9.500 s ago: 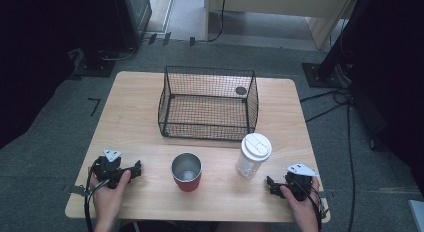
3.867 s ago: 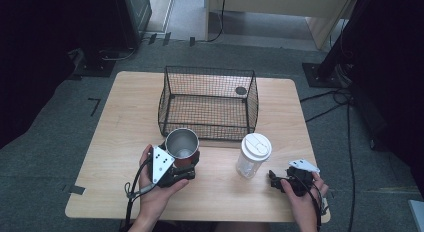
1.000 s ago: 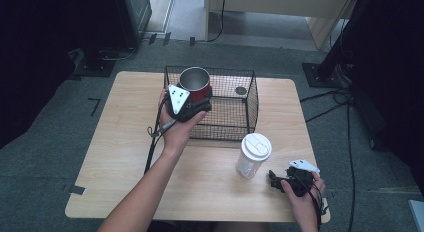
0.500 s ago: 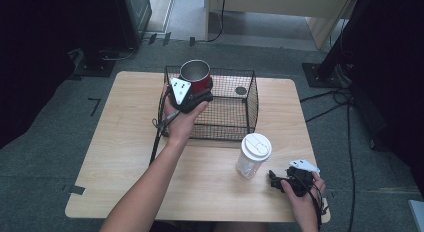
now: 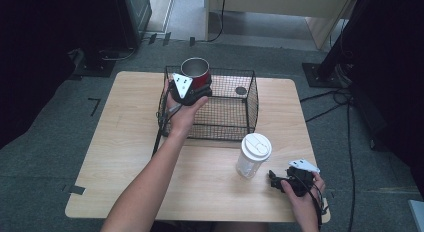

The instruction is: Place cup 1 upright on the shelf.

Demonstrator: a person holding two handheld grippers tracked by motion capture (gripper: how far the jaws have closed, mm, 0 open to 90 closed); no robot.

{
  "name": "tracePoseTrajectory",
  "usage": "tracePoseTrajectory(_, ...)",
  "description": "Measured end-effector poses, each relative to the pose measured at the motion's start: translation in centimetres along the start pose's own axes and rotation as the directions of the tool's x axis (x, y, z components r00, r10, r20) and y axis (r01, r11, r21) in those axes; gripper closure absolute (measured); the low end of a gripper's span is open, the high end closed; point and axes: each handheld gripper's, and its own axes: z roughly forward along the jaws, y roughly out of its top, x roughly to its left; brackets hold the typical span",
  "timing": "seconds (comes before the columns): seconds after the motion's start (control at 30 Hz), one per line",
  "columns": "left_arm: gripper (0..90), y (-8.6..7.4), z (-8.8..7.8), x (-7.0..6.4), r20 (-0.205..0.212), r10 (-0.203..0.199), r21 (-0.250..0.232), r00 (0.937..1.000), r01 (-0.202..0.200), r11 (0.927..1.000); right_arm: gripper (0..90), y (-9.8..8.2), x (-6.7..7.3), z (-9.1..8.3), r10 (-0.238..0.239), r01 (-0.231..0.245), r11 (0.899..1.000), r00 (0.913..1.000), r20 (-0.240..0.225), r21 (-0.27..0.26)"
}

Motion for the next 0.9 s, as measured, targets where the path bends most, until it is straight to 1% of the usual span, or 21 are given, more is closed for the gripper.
tracePoseTrajectory(0.03, 8.2, -0.3, 0.3, 0.0, -0.008, 0.021, 0.045, 0.9998, -0.021, 0.9988, 0.0, 0.0, 0.0, 0.0, 0.000, 0.000, 1.000, 1.0000, 0.000, 0.001)
tracePoseTrajectory(0.1, 8.2, -0.6, 0.4, 0.0, -0.003, 0.025, 0.054, 0.9997, -0.025, 0.9982, 0.0, 0.0, 0.0, 0.0, 0.001, -0.001, 1.000, 1.0000, 0.000, 0.000)
tracePoseTrajectory(0.17, 8.2, -1.3, 0.8, 0.0, 0.013, 0.036, 0.072, 0.9993, -0.037, 0.9967, 0.0, 0.0, 0.0, 0.0, -0.001, 0.001, 1.000, 1.0000, 0.000, 0.001)
tracePoseTrajectory(0.27, 8.1, -1.9, 1.1, 0.0, 0.028, 0.012, 0.106, 0.9995, -0.014, 0.9943, 0.0, 0.0, 0.0, 0.0, 0.001, -0.001, 1.000, 1.0000, 0.000, 0.001)
tracePoseTrajectory(0.3, 8.1, -1.9, 1.1, 0.0, 0.028, 0.012, 0.106, 0.9995, -0.014, 0.9943, 0.0, 0.0, 0.0, 0.0, 0.001, -0.001, 1.000, 1.0000, 0.000, 0.001)
tracePoseTrajectory(0.37, 8.1, -2.4, 1.4, -0.1, 0.023, 0.013, 0.137, 0.9997, -0.016, 0.9905, 0.0, 0.0, 0.0, 0.0, 0.000, 0.000, 1.000, 1.0000, 0.000, 0.001)
tracePoseTrajectory(0.43, 7.6, -2.6, 1.5, -0.1, 0.009, 0.035, 0.138, 0.9993, -0.036, 0.9897, 0.0, 0.0, 0.0, 0.0, 0.000, 0.000, 1.000, 1.0000, 0.000, 0.001)
tracePoseTrajectory(0.47, 7.0, -2.7, 1.6, -0.1, -0.001, 0.045, 0.151, 0.9990, -0.045, 0.9876, 0.0, 0.0, 0.0, 0.0, 0.000, 0.000, 1.000, 1.0000, 0.000, 0.001)
tracePoseTrajectory(0.5, 6.5, -2.8, 1.7, -0.1, -0.011, 0.045, 0.157, 0.9989, -0.043, 0.9867, 0.0, 0.0, 0.0, 0.0, 0.001, -0.001, 1.000, 1.0000, 0.000, 0.001)
tracePoseTrajectory(0.53, 6.2, -2.9, 1.7, 0.0, -0.005, 0.036, 0.163, 0.9993, -0.035, 0.9860, 0.0, 0.0, 0.0, 0.0, 0.001, -0.001, 1.000, 1.0000, 0.000, 0.001)
tracePoseTrajectory(0.57, 6.1, -3.0, 1.8, -0.1, 0.000, 0.037, 0.183, 0.9993, -0.036, 0.9824, 0.0, 0.0, 0.0, 0.0, 0.000, 0.000, 1.000, 1.0000, -0.001, 0.001)
tracePoseTrajectory(0.63, 7.3, -3.1, 1.9, -0.1, -0.008, 0.055, 0.187, 0.9984, -0.053, 0.9809, 0.0, 0.0, 0.0, 0.0, 0.000, 0.000, 1.000, 1.0000, 0.000, 0.001)
tracePoseTrajectory(0.67, 7.4, -3.1, 1.9, -0.1, -0.015, 0.050, 0.191, 0.9986, -0.046, 0.9805, 0.0, 0.0, 0.0, 0.0, 0.000, 0.000, 1.000, 1.0000, 0.000, 0.001)
tracePoseTrajectory(0.7, 7.8, -2.9, 1.9, 0.0, -0.019, 0.027, 0.167, 0.9995, -0.023, 0.9857, 0.0, 0.0, 0.0, 0.0, -0.001, 0.001, 1.000, 1.0000, 0.000, 0.001)
tracePoseTrajectory(0.73, 14.2, -2.6, 1.8, 0.0, -0.026, 0.019, 0.157, 0.9995, -0.015, 0.9874, 0.0, 0.0, 0.0, 0.0, 0.000, 0.000, 1.000, 1.0000, 0.000, 0.001)
tracePoseTrajectory(0.77, 16.6, -2.5, 1.8, -0.1, -0.021, 0.011, 0.155, 0.9997, -0.007, 0.9879, 0.0, 0.0, 0.0, 0.0, -0.001, 0.001, 1.000, 1.0000, 0.000, 0.001)
tracePoseTrajectory(0.8, 19.2, -2.5, 1.8, -0.1, -0.021, 0.011, 0.155, 0.9997, -0.007, 0.9879, 0.0, 0.0, 0.0, 0.0, 0.000, 0.000, 1.000, 1.0000, 0.000, 0.001)
tracePoseTrajectory(0.83, 19.2, -2.4, 1.8, -0.2, -0.012, 0.006, 0.155, 0.9999, -0.004, 0.9880, 0.0, 0.0, 0.0, 0.0, 0.000, 0.000, 1.000, 1.0000, 0.000, 0.001)
tracePoseTrajectory(0.87, 22.3, -2.4, 1.8, -0.3, -0.011, 0.015, 0.156, 0.9998, -0.013, 0.9877, 0.0, 0.0, 0.0, 0.0, -0.001, 0.001, 1.000, 1.0000, 0.000, 0.002)
tracePoseTrajectory(0.9, 22.2, -2.5, 1.7, -0.1, -0.018, 0.039, 0.171, 0.9991, -0.035, 0.9846, 0.0, 0.0, 0.0, 0.0, -0.001, 0.001, 1.000, 1.0000, 0.000, 0.001)
